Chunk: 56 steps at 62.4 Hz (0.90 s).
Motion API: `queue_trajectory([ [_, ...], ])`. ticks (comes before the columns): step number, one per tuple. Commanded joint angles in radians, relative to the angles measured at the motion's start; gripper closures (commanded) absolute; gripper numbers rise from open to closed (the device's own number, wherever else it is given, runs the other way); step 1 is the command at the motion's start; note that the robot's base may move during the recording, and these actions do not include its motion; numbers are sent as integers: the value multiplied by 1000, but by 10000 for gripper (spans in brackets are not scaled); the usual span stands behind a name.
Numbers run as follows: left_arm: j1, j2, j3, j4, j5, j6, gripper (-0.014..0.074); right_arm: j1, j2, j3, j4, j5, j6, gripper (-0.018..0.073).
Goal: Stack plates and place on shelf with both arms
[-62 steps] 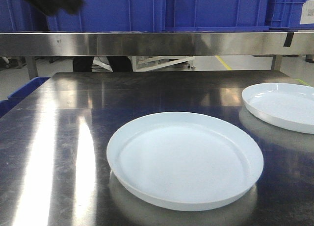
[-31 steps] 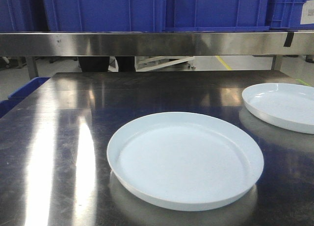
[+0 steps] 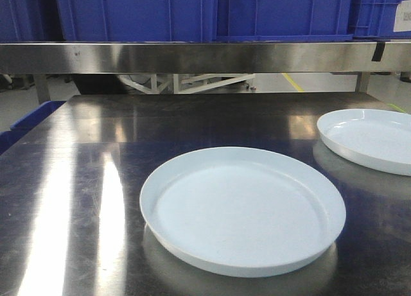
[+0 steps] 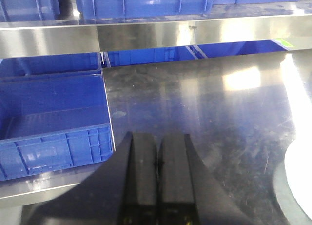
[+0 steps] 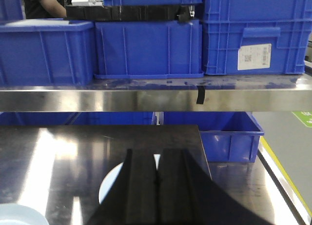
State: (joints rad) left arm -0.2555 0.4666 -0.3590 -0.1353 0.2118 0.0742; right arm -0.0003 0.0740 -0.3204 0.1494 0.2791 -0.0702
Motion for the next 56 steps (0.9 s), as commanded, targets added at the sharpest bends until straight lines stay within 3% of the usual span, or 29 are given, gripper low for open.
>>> queue_trajectory([
  [1, 2, 1, -29, -8, -98, -5, 511, -2, 102, -148, -3, -15, -11, 503],
  [12, 2, 1, -29, -8, -102, -5, 511, -2, 352, -422, -3, 142, -11, 503],
  [31, 2, 1, -29, -8, -102, -5, 511, -4, 803, -790, -5, 611, -9, 500],
  [42, 2, 1, -29, -8, -102, -5, 512, -6, 990, -863, -31, 683, -8, 494],
  [48, 2, 1, -29, -8, -102, -5, 512, -5, 1069, -863, -40, 659, -4, 382],
  [56, 2, 1, -29, -8, -102, -5, 512, -5, 1136, -863, -54, 638, 5, 153],
])
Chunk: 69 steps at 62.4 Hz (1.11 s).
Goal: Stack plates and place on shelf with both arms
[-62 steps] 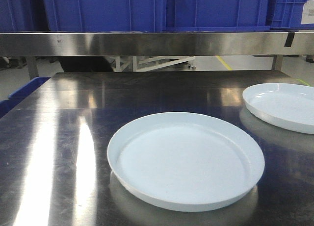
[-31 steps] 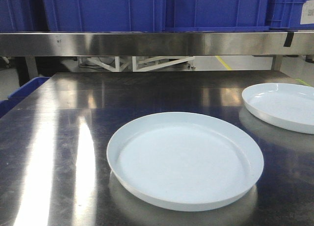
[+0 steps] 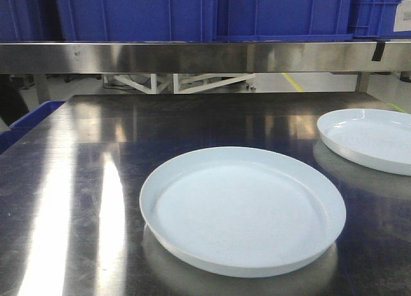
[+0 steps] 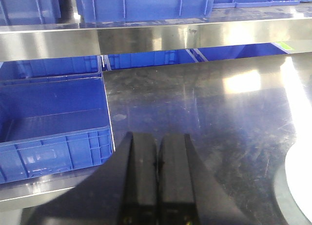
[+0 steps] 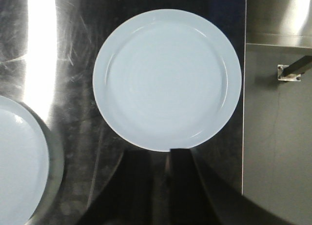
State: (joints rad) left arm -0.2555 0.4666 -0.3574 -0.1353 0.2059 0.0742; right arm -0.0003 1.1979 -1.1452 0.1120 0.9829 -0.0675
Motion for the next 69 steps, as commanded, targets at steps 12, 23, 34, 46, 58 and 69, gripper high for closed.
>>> queue_trajectory([
  [12, 2, 1, -31, -8, -96, -5, 512, -66, 88, -38, -44, -77, 13, 81],
  [23, 2, 1, -31, -8, -96, -5, 512, -171, 144, -38, -43, -105, 13, 81],
  [34, 2, 1, -31, -8, -96, -3, 512, -192, 222, -38, -32, -150, 13, 81],
  [46, 2, 1, -31, -8, -96, -3, 512, -192, 328, -38, -22, -195, 13, 81],
  [58, 2, 1, -31, -8, -96, -3, 512, -192, 417, -38, -22, -253, 13, 81],
  [69, 2, 1, -31, 0, -96, -3, 512, -192, 464, -38, -23, -306, 12, 93],
])
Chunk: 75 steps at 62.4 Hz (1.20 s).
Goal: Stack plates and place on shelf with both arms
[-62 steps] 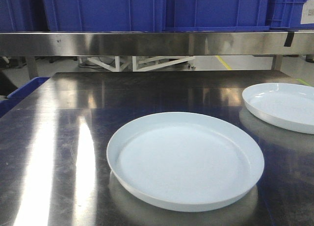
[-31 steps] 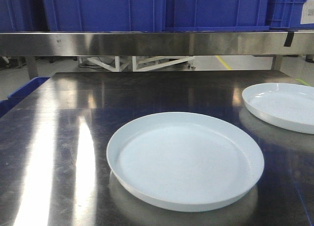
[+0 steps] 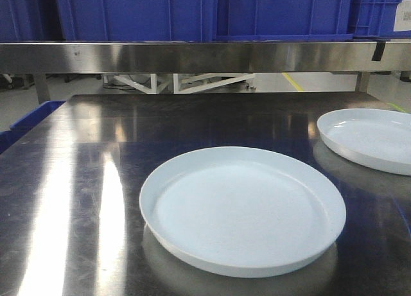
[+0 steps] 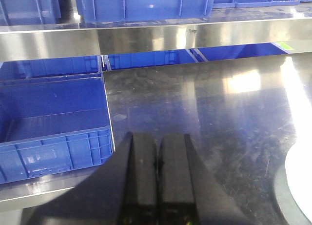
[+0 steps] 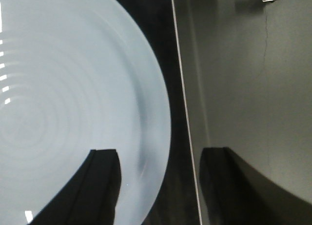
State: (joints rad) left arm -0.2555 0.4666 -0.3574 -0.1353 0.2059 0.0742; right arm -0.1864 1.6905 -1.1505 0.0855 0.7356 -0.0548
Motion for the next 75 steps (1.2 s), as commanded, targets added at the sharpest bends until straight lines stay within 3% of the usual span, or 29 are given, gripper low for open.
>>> queue_trajectory([
  [1, 2, 1, -31, 0, -96, -3, 512, -6, -28, -33, 4, -64, 0, 97],
  [16, 2, 1, -31, 0, -96, -2, 512, -6, 15, -33, 4, -105, -5, 190],
  [32, 2, 1, -31, 0, -96, -2, 512, -6, 38, -33, 4, -101, -11, 212],
  [42, 2, 1, -31, 0, -96, -2, 512, -6, 38, -33, 4, -98, -11, 365],
  [49, 2, 1, -31, 0, -96, -2, 512, -6, 28, -33, 4, -93, -11, 518],
  [75, 2, 1, -31, 0, -108, -2, 512, 3, -190, -96, 23, 32, -13, 503],
])
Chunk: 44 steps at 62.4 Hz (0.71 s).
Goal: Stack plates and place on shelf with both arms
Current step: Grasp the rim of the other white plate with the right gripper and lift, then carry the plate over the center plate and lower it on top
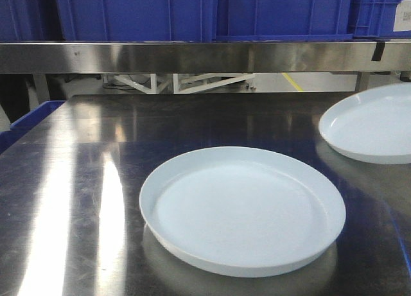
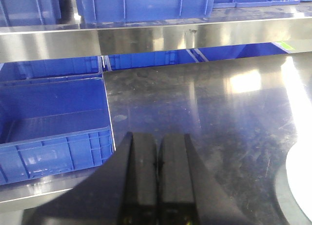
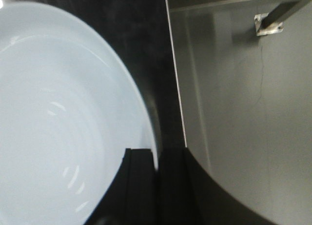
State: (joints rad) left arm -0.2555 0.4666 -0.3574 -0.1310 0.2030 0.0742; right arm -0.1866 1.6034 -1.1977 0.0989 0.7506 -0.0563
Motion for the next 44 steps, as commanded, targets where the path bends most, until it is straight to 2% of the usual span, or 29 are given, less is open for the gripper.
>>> queue_trajectory([
  [1, 2, 1, -31, -4, -105, -2, 512, 8, -120, -53, 15, 33, -14, 503],
  [12, 2, 1, -31, -4, -113, -2, 512, 84, -256, -57, 105, 128, -83, 503],
  [31, 2, 1, -31, -4, -113, -2, 512, 299, -314, -50, 406, 246, -231, 503],
  [44, 2, 1, -31, -4, -113, -2, 512, 390, -268, -6, 416, 246, -253, 503],
])
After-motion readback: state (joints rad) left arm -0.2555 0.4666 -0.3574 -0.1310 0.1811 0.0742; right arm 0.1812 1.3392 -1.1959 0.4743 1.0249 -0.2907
